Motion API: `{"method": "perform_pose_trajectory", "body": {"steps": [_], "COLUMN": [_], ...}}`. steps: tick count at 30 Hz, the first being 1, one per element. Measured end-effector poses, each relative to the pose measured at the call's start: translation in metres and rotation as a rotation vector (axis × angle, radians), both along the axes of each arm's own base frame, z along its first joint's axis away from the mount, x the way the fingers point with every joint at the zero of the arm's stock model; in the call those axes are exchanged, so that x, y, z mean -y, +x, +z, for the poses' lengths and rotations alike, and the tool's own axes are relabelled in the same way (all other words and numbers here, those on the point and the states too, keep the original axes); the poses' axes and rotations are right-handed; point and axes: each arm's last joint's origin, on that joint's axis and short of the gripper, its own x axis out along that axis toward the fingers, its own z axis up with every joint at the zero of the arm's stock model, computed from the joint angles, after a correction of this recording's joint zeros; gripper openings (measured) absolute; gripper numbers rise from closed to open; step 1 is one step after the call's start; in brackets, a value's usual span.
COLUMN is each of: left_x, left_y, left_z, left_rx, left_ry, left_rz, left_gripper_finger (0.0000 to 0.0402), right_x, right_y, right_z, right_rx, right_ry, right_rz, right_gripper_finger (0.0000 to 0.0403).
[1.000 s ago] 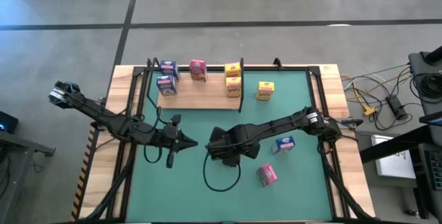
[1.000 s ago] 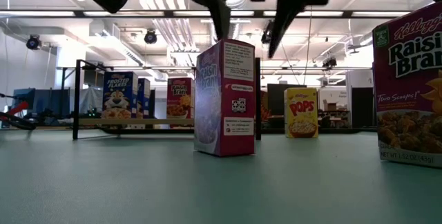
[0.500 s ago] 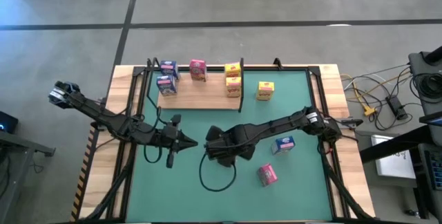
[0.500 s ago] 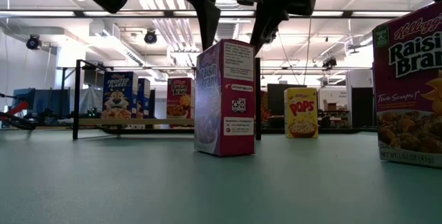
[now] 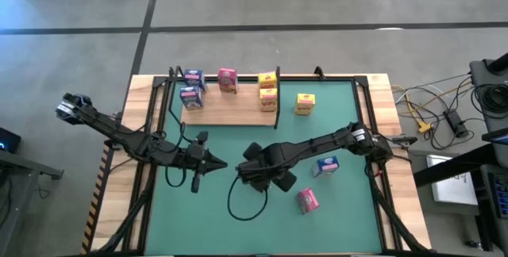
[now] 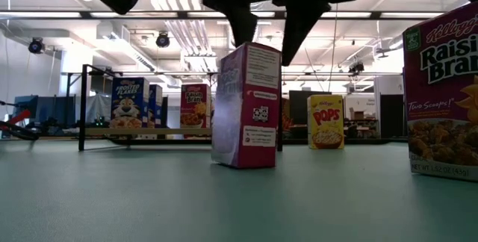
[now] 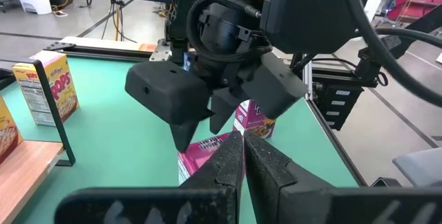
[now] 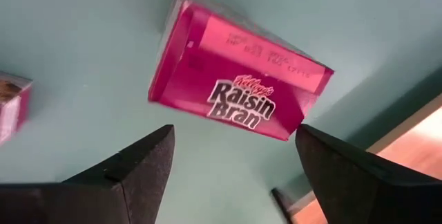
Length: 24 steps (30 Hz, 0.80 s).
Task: Stack cereal on shelf
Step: Put the left pink cereal box on the shelf
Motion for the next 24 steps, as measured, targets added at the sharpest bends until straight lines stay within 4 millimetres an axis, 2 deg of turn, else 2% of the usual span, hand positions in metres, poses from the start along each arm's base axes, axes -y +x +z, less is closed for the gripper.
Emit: {"method": "perform_pose_trajectory", "body": {"steps": [5, 24], "left_x": [0.0000, 0.0000], "left_y": [0.0000, 0.0000], "left_z": [0.0000, -0.0001], "left_rx": [0.000, 0.000], "left_ry": [0.000, 0.000], "left_rz": [0.000, 0.000], "left_gripper_finger": [0.0000, 0.0000], "right_x": [0.0006, 0.0007], "right_y": [-0.0022, -0.0018], "right_z": [0.0008, 0.0008], "right_rx": [-0.011, -0.011], "right_ry": [0.007, -0.002], "right_rz": [-0.072, -0.038], "right_gripper_finger": [0.0288, 0.0282]}}
